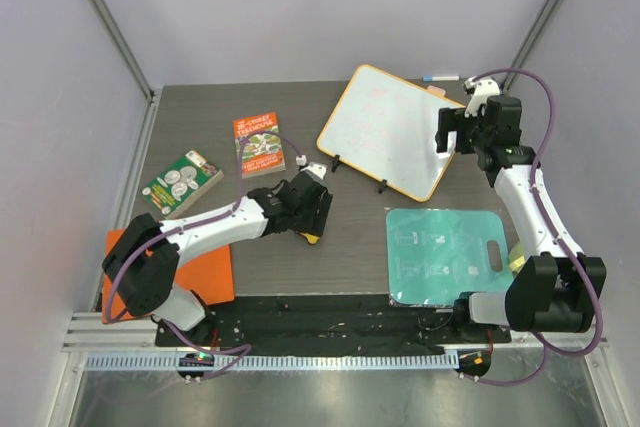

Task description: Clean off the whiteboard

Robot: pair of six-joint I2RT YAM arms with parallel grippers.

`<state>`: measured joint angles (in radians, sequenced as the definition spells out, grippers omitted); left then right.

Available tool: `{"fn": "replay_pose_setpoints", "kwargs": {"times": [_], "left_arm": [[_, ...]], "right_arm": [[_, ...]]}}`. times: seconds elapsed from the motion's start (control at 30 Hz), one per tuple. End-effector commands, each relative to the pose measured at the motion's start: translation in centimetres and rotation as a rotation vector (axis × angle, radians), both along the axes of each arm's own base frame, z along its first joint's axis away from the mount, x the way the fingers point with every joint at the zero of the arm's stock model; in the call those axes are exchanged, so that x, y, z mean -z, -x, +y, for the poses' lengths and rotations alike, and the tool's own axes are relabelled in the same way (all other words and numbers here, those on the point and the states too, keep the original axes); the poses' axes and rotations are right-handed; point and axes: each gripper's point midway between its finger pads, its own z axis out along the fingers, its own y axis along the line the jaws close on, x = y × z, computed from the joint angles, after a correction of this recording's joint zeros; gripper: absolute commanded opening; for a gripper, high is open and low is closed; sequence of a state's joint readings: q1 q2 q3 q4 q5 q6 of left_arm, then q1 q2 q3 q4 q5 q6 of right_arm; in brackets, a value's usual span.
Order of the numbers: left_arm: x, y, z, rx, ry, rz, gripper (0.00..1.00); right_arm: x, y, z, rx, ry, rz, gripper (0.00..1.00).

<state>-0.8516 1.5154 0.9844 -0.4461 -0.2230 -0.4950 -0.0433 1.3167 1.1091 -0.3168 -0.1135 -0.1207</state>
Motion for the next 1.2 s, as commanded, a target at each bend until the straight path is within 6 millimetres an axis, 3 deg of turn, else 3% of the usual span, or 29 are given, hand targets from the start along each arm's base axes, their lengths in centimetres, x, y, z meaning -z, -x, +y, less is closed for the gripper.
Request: {"fn": "replay_pose_setpoints", "kwargs": {"times": [0.0,0.13,0.27,0.37,0.5,0.63,0.83,0.9,0.97,1.07,1.1,1.17], "left_arm": [[-2.0,-0.5,-0.2,-0.067,0.016,-0.063,0.64],[-1.7,1.6,-0.2,-0.035,0.013,-0.05,0.27],[0.9,3.4,0.6,-0.028,-0.044,0.033,0.01],[2.9,4.3,0.7,-0.022,-0.097,0.071,0.0],[5.2,3.9,1.0,-0.065,-0.178,0.095,0.0],[7.4,3.4,-0.4,-0.046,-0.21,0.138,0.0],[6.6,1.1,-3.8,-0.041,-0.158,0.082,0.0],[5.7,-0.2,-4.2,-0.06,-0.157,0.031,0.0],[5.1,-0.7,-3.9,-0.07,-0.196,0.01,0.0],[3.5,-1.0,-4.9,-0.018,-0.158,-0.006,0.0],[1.8,-0.7,-5.7,0.015,-0.095,-0.014,0.02],[0.5,-0.2,-6.2,0.064,-0.028,-0.036,0.15]], "right_arm": [[-1.2,0.2,0.0,-0.014,0.004,-0.035,1.0],[-0.4,0.4,-0.3,-0.011,0.014,-0.019,1.0],[0.0,0.5,-0.7,-0.001,0.021,-0.008,1.0],[0.0,0.4,-1.2,0.012,0.024,-0.008,1.0],[-0.7,0.3,-1.6,0.007,0.006,-0.026,1.0],[-1.7,0.2,-1.9,0.01,0.005,-0.048,1.0],[-2.5,0.1,-2.3,0.016,-0.008,-0.057,1.0],[-2.7,0.1,-2.1,0.01,-0.015,-0.062,1.0],[-2.7,0.0,-2.0,0.007,-0.016,-0.061,1.0],[-2.4,0.1,-2.1,0.006,-0.013,-0.053,1.0],[-2.3,0.2,-2.1,0.006,-0.012,-0.051,0.99],[-2.1,0.2,-2.2,0.007,-0.009,-0.046,1.0]]}}
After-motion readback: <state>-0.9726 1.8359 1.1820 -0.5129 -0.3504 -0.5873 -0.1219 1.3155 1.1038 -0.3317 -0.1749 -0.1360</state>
